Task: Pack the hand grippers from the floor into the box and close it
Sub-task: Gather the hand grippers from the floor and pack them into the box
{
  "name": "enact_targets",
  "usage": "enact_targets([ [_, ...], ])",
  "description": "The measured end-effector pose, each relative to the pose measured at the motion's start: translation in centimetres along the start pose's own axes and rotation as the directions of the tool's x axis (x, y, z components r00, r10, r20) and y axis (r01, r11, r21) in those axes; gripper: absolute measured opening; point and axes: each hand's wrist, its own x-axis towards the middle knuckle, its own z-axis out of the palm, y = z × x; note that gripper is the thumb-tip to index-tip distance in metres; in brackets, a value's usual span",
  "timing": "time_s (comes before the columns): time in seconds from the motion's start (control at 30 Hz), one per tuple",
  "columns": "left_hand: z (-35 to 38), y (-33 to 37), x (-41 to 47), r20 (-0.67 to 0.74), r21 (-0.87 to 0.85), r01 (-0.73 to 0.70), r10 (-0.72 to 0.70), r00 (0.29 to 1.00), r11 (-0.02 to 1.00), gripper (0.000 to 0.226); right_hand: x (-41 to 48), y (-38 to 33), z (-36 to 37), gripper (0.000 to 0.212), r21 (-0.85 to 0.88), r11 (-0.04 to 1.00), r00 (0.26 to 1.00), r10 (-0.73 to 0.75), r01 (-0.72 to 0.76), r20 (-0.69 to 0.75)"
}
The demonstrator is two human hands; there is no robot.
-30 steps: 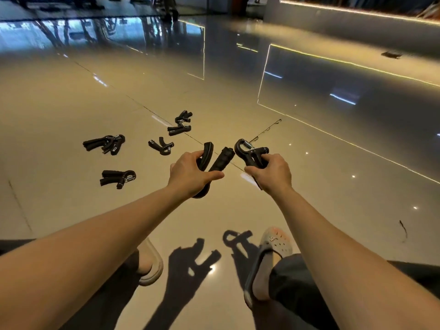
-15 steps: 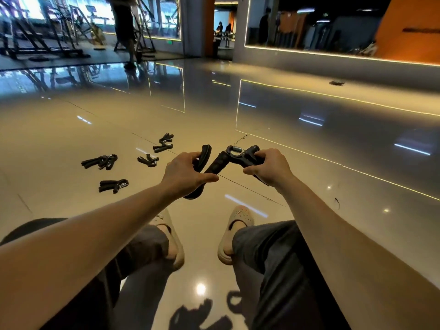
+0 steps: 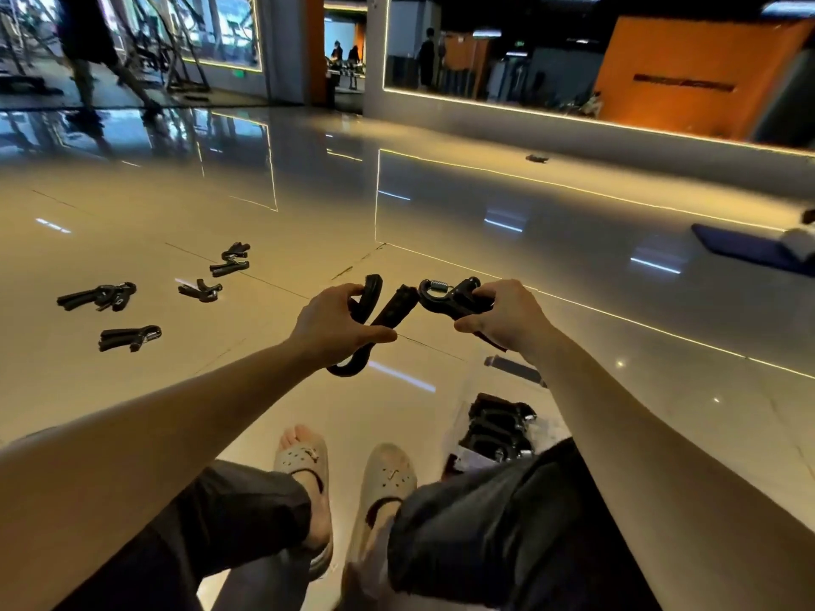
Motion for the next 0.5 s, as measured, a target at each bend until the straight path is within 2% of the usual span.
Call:
enact_targets([
  [0.2,4.9,2.2,0.2,0.111,-0.012,-0.032,0.034,0.993,0.999,0.098,-3.8,4.8,-3.5,0.047,-0.063,0.994,0.996,0.083,-0.084,-0.012],
  [0.33,9.2,3.8,1.0,0.219,0.009,-0.072,0.069,0.973,0.997,0.102,-5.7,9.0,-4.9,0.051,-0.111,0.983,0.989,0.142,-0.146,-0.04],
  [0.5,14.2,4.8,2.7,0.319,0.107,-0.098,0.06,0.946,0.989,0.103,-6.6,14.5,-5.1,0.048,-0.085,0.975,0.978,0.201,-0.206,-0.059],
])
